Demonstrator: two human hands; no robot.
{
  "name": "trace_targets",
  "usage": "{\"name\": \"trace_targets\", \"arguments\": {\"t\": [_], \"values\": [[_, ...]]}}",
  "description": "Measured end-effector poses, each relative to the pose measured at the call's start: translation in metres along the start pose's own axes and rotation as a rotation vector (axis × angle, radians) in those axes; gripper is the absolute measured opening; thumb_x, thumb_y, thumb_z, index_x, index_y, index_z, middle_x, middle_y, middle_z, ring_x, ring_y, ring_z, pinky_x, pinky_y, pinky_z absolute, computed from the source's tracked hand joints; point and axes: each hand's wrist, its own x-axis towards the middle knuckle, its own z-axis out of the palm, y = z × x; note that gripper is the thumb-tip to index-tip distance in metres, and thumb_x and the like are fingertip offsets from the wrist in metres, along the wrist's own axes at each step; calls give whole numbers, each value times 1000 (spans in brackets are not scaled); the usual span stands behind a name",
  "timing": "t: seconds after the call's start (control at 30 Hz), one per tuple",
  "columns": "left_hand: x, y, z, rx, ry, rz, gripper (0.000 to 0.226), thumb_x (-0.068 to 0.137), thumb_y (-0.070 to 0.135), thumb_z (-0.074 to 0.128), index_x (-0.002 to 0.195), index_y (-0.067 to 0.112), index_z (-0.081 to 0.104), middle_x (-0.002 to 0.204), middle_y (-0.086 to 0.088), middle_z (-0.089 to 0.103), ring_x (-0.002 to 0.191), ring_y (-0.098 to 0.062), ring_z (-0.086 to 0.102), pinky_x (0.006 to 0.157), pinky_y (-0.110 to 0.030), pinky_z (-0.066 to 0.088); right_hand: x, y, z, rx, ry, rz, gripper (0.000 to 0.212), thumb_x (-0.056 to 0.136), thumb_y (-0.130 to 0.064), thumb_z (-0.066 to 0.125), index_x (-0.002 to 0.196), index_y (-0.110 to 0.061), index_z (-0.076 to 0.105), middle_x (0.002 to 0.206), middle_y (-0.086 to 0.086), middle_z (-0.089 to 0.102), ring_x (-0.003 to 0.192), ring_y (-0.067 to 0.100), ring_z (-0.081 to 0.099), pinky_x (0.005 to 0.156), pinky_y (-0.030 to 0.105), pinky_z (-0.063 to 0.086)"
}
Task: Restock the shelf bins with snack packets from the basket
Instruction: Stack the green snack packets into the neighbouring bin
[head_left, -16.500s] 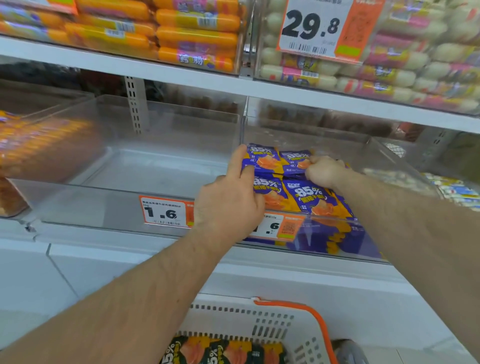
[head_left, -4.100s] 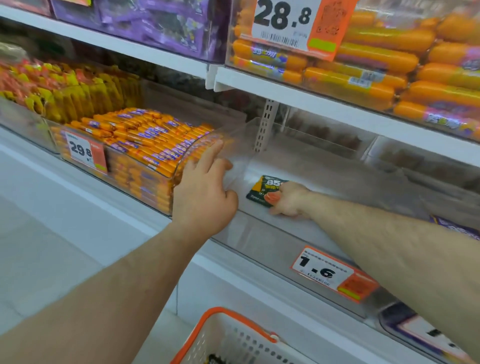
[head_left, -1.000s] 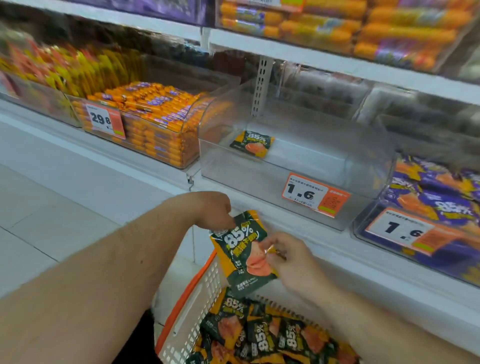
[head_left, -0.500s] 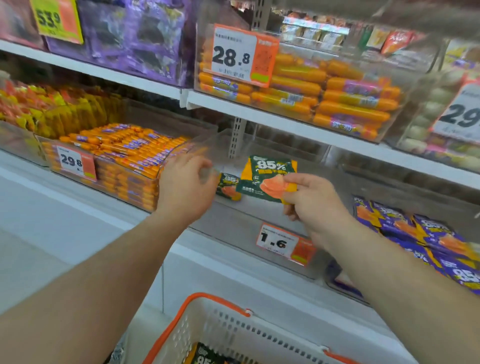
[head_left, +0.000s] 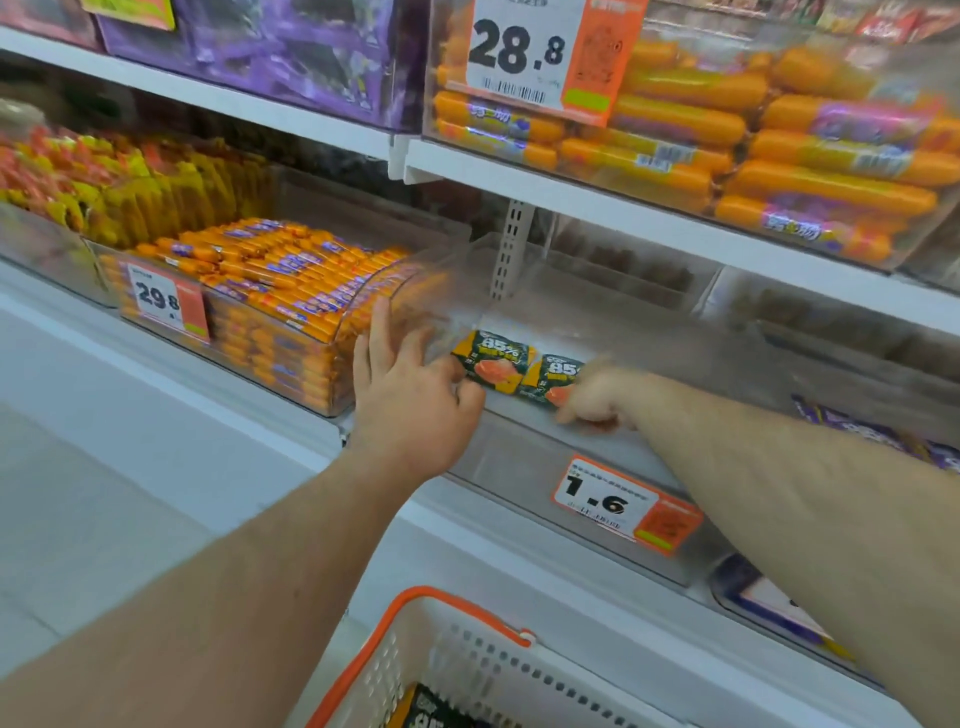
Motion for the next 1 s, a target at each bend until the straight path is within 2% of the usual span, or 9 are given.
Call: {"name": "trace_targets", "arguments": {"t": [0.1,0.2,0.5,0.6,0.67,0.73,0.83,0.93,1.0], "values": [[0,1,2,-1,7,-4,59,80,41,22,111,27,70,151,-4,36,147,-25,-19,117,-43,-12,1,-3,4,-238,45,-32,37,80,-41,75,92,-8,64,86,8,67,68,21,60,62,23,46],[0,4,1,-26,16,-27,59,79,40,22,110,25,70,150,-4,38,146,-23,-20,116,-41,-13,1,-5,3,-253,63,-25,43,84,-39,70,110,-5,65,108,11,68,88,23,64,73,27,49],[0,5,-5,9,-39,2,58,79,43,24,117,26,65,151,-5,35,147,-28,-14,114,-45,-17,-5,-1,0,-118,35,2,46,78,-33,77,109,-3,63,102,12,69,86,26,68,81,38,59],[-3,7,-10,31,120,95,44,80,43,34,103,20,64,127,-11,51,132,-34,29,109,-50,18,-24,-8,-12,29,84,-6,28,79,-30,73,85,-5,61,75,12,65,62,25,59,60,33,52],[-7,14,-18,-89,258,242,30,80,38,40,85,17,61,94,-6,56,95,-32,50,79,-41,38,-42,-15,-20,122,182,-46,21,78,-26,69,78,-6,60,67,8,57,56,23,51,56,29,43],[-17,22,-24,-233,28,349,14,85,29,48,76,19,54,73,5,50,77,-28,54,63,-34,38,-67,-18,-19,141,358,-94,14,77,-24,65,79,-10,65,78,3,65,67,23,58,63,29,50],[-38,25,-19,-99,-472,407,24,89,31,52,66,27,45,67,8,50,78,-24,56,66,-31,45,-111,-13,1,121,767,-314,12,79,-20,60,87,-14,67,94,6,63,87,28,59,74,34,50],[-67,21,-6,114,-904,417,12,91,37,53,84,29,59,95,6,63,92,-19,56,80,-30,47,-144,-2,31,110,1150,-791,8,75,-11,58,75,-5,64,80,15,56,75,35,55,65,39,45],[-84,19,0,229,-1110,408,28,93,39,52,112,22,65,113,1,63,105,-21,57,89,-32,46,-159,7,64,147,1174,-958,7,75,-6,58,71,-2,62,73,16,53,69,34,53,63,39,41]]}}
